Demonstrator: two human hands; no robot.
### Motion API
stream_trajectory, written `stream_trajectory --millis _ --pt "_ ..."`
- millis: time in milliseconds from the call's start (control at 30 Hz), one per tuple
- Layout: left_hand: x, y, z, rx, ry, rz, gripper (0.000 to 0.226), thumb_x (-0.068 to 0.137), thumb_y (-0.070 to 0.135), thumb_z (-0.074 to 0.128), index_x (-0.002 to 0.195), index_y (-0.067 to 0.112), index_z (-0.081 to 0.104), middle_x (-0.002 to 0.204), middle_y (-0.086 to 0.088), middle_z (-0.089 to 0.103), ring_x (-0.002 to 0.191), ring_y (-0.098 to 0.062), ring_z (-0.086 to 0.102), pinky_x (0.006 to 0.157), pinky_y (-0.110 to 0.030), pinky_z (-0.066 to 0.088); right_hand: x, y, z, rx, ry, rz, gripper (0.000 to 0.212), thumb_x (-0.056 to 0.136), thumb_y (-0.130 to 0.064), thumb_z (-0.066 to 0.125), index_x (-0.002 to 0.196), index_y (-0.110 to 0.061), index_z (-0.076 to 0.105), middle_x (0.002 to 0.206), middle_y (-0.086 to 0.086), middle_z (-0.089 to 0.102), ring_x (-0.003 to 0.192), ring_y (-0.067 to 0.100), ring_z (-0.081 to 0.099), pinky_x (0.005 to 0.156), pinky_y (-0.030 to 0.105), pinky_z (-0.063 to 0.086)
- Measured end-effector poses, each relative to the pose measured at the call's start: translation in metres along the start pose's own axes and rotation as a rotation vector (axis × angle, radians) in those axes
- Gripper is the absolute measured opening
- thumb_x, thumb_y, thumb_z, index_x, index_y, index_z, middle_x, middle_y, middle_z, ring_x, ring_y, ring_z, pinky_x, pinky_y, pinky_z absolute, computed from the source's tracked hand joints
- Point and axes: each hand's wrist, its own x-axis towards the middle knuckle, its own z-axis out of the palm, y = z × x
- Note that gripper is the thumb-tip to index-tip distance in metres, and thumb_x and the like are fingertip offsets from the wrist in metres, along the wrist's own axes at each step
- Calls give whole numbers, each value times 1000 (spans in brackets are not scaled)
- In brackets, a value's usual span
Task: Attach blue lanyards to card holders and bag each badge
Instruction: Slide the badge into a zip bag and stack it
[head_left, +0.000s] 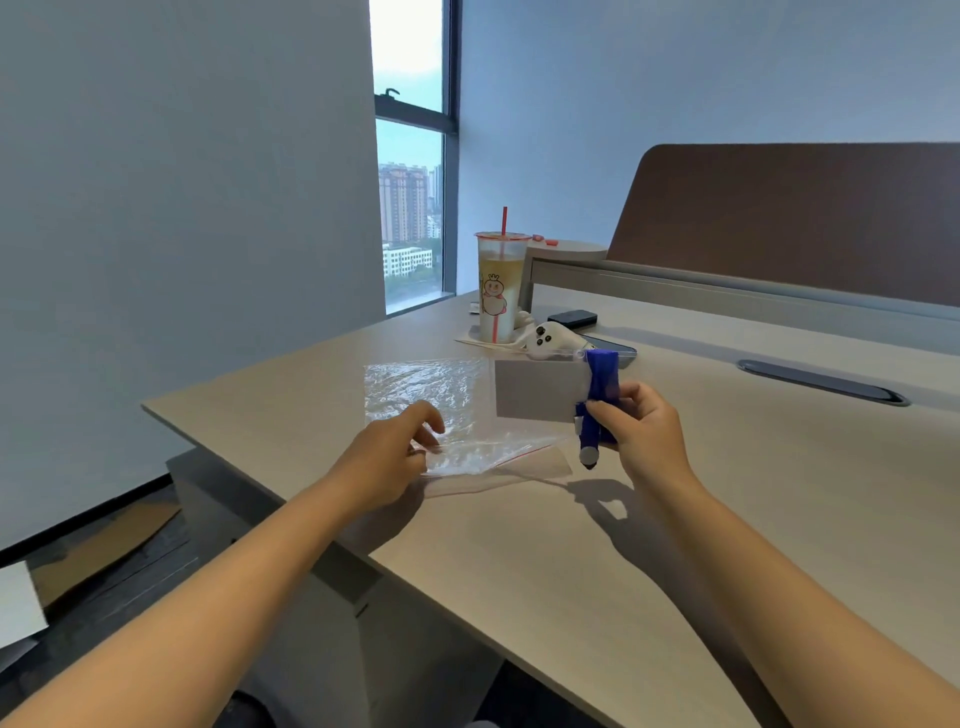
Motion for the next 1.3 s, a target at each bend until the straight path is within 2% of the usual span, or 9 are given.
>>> stream_trajectory --millis 100,367,467,533,700,867,1000,1133,1300 --pt "2 1 -3 -36 28 28 25 84 -7 50 87 16 60 92 -4 59 91 -25 61 84 -31 49 -1 -2 2 27 -19 -16 22 87 -2 50 78 -22 49 80 -3 59 73 10 57 66 21 49" --pt "4 3 -10 -107 11 63 39 80 -3 62 116 12 59 101 6 54 80 -9 53 72 -6 42 -8 -6 3 -119 -151 -128 30 83 7 51 74 -21 51 76 -7 59 69 7 57 62 15 51" --pt "5 5 -13 -171 10 51 46 81 -5 59 122 15 55 103 7 53 82 -8 52 70 -3 41 -8 -8 2 -245 -155 -186 20 81 6 54 83 -14 59 78 -2 61 76 21 59 78 38 52" --pt "6 8 -16 -235 14 46 46 83 -6 55 124 15 53 106 6 53 87 -11 53 78 -9 42 -7 -9 3 -386 -172 -234 19 81 3 56 96 -7 62 83 2 61 82 28 57 79 43 49" --pt "8 25 -21 -401 2 42 48 83 -5 56 124 18 51 110 5 53 98 -14 52 86 -29 48 -1 -12 10 -607 -210 -360 21 82 -3 58 102 -6 62 93 2 55 83 14 48 72 22 40" --pt "8 31 -24 -424 -125 60 68 76 5 68 122 41 33 123 12 44 115 -9 42 103 -39 40 5 -20 19 -504 -191 -318 22 81 -1 60 101 -8 58 100 8 61 89 21 54 80 32 49" --pt "12 32 -26 -371 -146 54 80 79 -5 62 133 37 21 145 3 35 133 -19 38 102 -36 41 9 -26 20 -357 -159 -266 32 80 -1 62 101 -19 45 96 -1 53 85 12 51 63 13 46" --pt "19 28 -29 -395 -56 43 57 80 -14 53 123 21 39 140 -5 42 126 -22 48 95 -29 45 12 -33 19 -298 -131 -251 32 81 -2 61 100 -20 43 99 -1 52 81 11 52 54 9 46" --pt "25 30 -32 -402 135 53 15 84 1 57 97 8 60 108 -9 64 94 -17 60 85 -25 48 17 -39 19 -252 -176 -241 30 80 2 61 96 -22 51 99 1 56 79 11 54 55 11 49"
